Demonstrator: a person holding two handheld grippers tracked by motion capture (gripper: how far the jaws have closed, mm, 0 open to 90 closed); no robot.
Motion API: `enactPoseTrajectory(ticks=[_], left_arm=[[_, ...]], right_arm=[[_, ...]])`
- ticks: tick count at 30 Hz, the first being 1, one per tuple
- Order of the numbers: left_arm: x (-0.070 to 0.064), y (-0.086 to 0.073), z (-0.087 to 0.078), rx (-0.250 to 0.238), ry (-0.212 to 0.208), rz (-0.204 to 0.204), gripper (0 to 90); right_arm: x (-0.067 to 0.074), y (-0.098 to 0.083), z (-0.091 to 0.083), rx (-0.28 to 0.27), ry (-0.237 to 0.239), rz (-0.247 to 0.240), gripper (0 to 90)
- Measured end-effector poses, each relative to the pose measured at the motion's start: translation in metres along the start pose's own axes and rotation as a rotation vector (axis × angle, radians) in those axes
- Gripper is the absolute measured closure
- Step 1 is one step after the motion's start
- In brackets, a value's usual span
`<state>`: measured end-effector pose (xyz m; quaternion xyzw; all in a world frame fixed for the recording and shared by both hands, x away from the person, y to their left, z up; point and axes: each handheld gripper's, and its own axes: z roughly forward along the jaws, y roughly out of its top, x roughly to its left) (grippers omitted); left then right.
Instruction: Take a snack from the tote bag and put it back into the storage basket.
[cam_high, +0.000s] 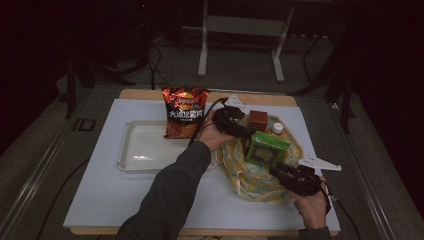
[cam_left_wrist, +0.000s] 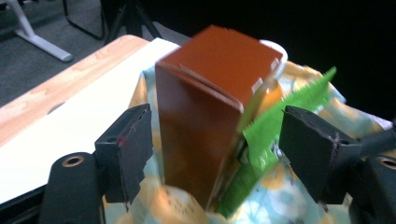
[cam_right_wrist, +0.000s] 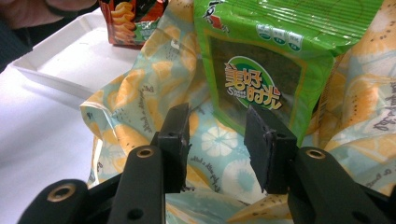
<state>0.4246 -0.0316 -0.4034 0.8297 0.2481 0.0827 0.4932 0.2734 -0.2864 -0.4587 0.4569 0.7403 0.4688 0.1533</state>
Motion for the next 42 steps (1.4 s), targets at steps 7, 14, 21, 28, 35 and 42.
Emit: enactPoseTrajectory(ticks=[7,14,21,28,35,42], left_arm=[[0.005,0.003,0.011,0.002,-0.009,0.005,17.5],[0.008,0.005,0.019,-0.03,-0.039,0.012,17.3],[0.012,0.002,0.028,-0.038,-0.038,-0.001,21.1],[0.0,0.005,0.024,-0.039,0.014,0.059,32.9],[-0.002,0.004,0.021,-0.045,0.001,0.082,34.7],[0.006,0.004,0.027,-0.073,-0.06,0.044,30.3]], right_arm=[[-0.001,-0.002,0.001,0.005,0.004,0.009,60.3],[-0.002,-0.003,0.003,0.018,0.013,0.018,59.7],[-0.003,-0.003,0.004,0.022,0.024,0.02,59.4],[-0.004,-0.004,0.005,0.025,0.023,0.029,59.1],[-0.005,-0.004,0.004,0.017,0.032,0.042,58.9],[-0.006,-0.004,0.005,0.022,0.033,0.045,58.7]])
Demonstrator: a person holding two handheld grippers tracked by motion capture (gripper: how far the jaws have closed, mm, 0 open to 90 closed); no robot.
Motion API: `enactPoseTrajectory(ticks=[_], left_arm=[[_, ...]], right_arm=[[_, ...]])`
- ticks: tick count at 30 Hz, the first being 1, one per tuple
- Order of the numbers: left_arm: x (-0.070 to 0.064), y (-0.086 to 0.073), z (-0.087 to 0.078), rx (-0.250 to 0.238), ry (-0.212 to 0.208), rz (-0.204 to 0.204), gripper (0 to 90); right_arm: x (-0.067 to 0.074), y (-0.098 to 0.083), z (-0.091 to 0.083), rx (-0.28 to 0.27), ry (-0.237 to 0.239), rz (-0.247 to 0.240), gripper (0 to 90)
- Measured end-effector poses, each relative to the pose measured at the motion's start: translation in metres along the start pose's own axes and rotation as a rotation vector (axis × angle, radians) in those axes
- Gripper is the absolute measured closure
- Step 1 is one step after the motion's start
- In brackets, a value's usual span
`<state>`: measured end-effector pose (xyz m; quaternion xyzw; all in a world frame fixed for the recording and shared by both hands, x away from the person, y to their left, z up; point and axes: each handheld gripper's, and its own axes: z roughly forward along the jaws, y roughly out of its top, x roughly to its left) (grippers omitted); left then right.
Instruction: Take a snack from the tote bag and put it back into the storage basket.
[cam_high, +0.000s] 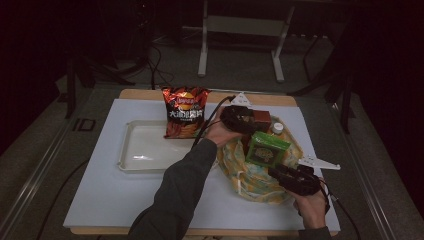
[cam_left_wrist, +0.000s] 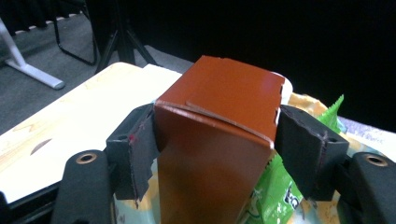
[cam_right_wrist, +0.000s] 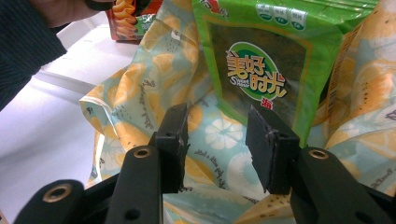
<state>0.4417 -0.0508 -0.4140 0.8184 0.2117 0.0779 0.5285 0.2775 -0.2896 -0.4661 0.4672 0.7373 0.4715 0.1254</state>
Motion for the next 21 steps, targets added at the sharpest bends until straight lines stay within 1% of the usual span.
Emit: enactPoseTrajectory(ticks=[7,11,15,19,21], left_arm=[[0.002,0.005,0.008,-0.003,-0.021,-0.012,27.0],[0.002,0.005,0.008,-0.004,-0.016,-0.013,26.4],[0.002,0.003,0.005,-0.002,0.008,-0.001,29.5],[0.003,-0.001,-0.001,-0.009,0.023,-0.003,34.5],[0.005,-0.004,-0.005,-0.012,0.015,-0.009,36.2]], right_arm=[[-0.001,0.0,-0.001,0.003,0.002,-0.001,58.6],[-0.002,0.0,-0.002,-0.001,0.002,0.002,58.3],[-0.003,-0.001,-0.001,0.0,0.0,0.004,57.9],[-0.002,-0.001,0.0,0.002,-0.001,0.005,57.3],[-0.003,-0.001,0.0,0.005,-0.002,0.004,57.1]])
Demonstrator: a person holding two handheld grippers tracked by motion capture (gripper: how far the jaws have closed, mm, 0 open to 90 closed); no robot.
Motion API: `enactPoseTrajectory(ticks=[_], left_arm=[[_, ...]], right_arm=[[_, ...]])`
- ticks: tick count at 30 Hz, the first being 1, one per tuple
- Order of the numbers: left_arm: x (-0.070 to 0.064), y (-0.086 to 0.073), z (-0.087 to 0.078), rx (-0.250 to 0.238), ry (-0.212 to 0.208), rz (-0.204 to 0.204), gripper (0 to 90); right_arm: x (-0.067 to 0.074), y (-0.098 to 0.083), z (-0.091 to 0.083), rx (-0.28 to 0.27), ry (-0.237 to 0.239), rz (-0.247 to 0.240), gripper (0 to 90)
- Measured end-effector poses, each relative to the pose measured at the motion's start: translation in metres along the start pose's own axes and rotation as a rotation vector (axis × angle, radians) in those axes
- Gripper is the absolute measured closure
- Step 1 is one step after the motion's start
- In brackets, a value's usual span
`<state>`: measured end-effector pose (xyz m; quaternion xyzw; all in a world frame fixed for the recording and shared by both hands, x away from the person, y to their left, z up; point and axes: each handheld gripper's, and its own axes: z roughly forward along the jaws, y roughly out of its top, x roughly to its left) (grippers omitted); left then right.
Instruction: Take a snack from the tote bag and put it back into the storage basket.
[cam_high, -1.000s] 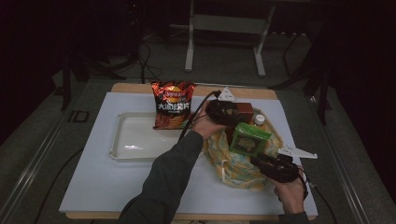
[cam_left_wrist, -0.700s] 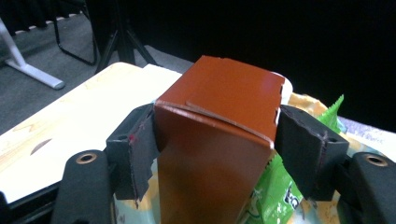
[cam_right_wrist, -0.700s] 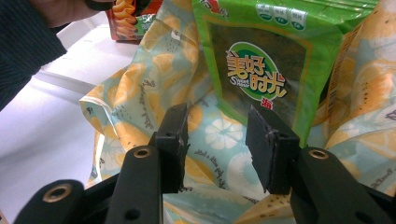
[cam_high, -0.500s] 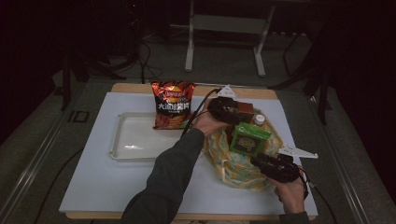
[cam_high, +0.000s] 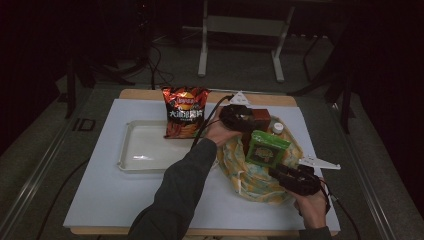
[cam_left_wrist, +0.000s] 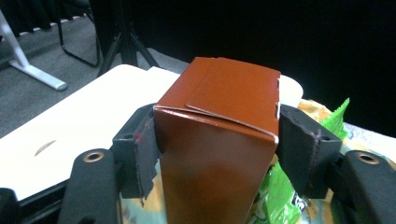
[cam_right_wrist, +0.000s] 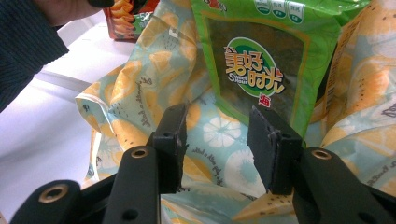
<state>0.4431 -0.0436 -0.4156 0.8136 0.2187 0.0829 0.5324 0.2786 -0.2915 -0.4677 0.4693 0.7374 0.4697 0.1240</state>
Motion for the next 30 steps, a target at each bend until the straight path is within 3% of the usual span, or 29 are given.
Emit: enactPoseTrajectory(ticks=[7,13,24,30], left_arm=[[-0.002,-0.004,-0.007,-0.012,-0.015,0.006,37.4],[0.002,-0.003,-0.006,-0.022,-0.001,-0.021,29.5],[0.004,-0.005,0.007,-0.023,-0.043,-0.052,25.7],[0.003,-0.003,0.014,-0.027,-0.032,-0.059,26.6]], right_arm=[[0.0,0.0,0.001,0.004,0.004,0.004,56.6],[0.0,0.0,0.002,0.005,0.007,0.003,56.6],[-0.001,0.0,0.001,0.004,0.008,0.007,56.6],[-0.002,-0.001,0.0,0.005,0.011,0.009,56.6]])
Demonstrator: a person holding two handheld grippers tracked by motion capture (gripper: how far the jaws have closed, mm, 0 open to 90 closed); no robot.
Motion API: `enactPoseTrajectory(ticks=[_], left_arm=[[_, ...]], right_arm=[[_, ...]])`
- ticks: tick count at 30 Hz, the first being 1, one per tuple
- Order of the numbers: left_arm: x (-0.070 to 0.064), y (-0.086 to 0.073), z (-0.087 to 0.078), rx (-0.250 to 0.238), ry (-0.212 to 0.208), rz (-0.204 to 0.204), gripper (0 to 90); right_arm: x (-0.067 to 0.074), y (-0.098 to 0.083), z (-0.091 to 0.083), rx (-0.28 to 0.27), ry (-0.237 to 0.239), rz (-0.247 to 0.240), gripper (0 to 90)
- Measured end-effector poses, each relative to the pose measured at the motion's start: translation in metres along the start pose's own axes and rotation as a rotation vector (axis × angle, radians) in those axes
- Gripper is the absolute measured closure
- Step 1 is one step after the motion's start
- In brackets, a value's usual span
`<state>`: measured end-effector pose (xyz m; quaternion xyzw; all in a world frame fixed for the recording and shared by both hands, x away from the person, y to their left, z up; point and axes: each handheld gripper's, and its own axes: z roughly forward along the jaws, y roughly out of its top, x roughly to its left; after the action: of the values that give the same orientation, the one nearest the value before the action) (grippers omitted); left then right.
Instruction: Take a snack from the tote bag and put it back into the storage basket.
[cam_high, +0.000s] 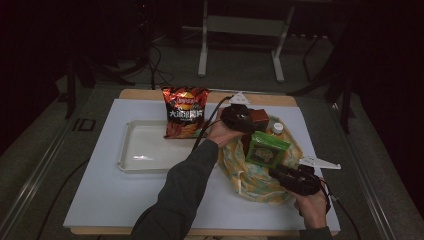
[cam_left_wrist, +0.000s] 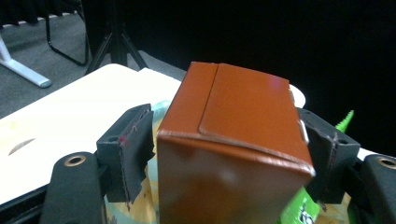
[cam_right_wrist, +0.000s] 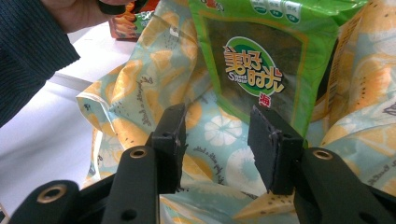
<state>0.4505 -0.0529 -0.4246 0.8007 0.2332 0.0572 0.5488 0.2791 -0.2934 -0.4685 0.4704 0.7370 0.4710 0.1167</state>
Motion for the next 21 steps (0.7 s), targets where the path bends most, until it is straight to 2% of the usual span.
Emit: enactPoseTrajectory(ticks=[3,6,13,21], left_arm=[[-0.002,0.001,0.001,-0.004,0.01,0.007,29.5],[-0.006,0.002,0.001,-0.006,0.032,0.03,34.8],[-0.009,0.003,-0.003,0.013,0.069,0.069,40.5],[-0.012,0.005,-0.007,0.02,0.104,0.08,42.0]], right_arm=[[-0.001,0.0,0.0,-0.002,-0.001,0.002,56.6],[-0.002,0.0,0.0,-0.001,-0.003,0.003,56.6],[-0.004,-0.001,-0.001,-0.006,-0.008,0.01,56.6],[-0.005,0.001,0.001,-0.032,-0.014,0.018,57.4]])
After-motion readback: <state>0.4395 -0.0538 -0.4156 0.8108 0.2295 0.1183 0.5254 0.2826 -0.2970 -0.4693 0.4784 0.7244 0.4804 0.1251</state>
